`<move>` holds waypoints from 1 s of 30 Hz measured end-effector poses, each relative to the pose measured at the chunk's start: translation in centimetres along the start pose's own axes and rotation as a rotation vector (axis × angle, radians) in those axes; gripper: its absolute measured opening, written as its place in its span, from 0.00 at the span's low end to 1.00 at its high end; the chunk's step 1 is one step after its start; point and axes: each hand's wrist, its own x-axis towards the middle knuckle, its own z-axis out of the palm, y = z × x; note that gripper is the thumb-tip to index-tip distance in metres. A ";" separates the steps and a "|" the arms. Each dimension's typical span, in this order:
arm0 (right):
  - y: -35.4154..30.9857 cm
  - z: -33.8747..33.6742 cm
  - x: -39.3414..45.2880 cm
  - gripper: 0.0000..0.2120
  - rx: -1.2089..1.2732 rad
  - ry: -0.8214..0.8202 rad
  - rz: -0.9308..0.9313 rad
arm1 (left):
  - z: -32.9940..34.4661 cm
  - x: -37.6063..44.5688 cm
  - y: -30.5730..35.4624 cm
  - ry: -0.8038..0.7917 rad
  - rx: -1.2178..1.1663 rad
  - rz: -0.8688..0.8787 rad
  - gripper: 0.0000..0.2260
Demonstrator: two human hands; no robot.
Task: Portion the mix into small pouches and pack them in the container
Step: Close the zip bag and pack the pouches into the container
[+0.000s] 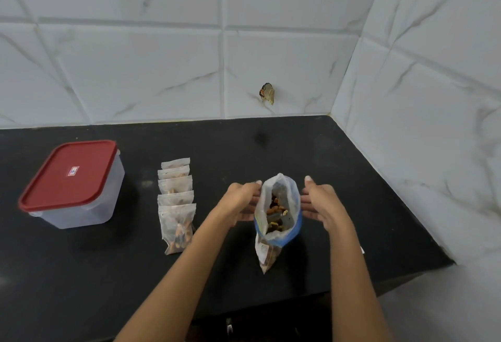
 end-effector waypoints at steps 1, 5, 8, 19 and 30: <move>-0.4 0.1 0.4 0.13 0.005 -0.043 0.017 | 0.1 0.4 0.5 -0.040 0.017 -0.011 0.10; -1.6 0.6 1.4 0.04 -0.021 -0.125 0.012 | 0.7 0.8 1.1 -0.046 0.005 -0.043 0.07; -2.1 0.8 1.7 0.02 0.088 -0.180 0.020 | 0.7 1.0 0.9 -0.040 -0.125 -0.068 0.08; -2.9 2.2 2.7 0.05 -0.332 0.153 -0.456 | -1.3 1.9 0.8 0.400 0.389 0.405 0.06; -3.9 2.1 2.4 0.02 -0.489 0.186 -0.652 | -1.4 2.8 1.9 0.528 0.834 0.694 0.06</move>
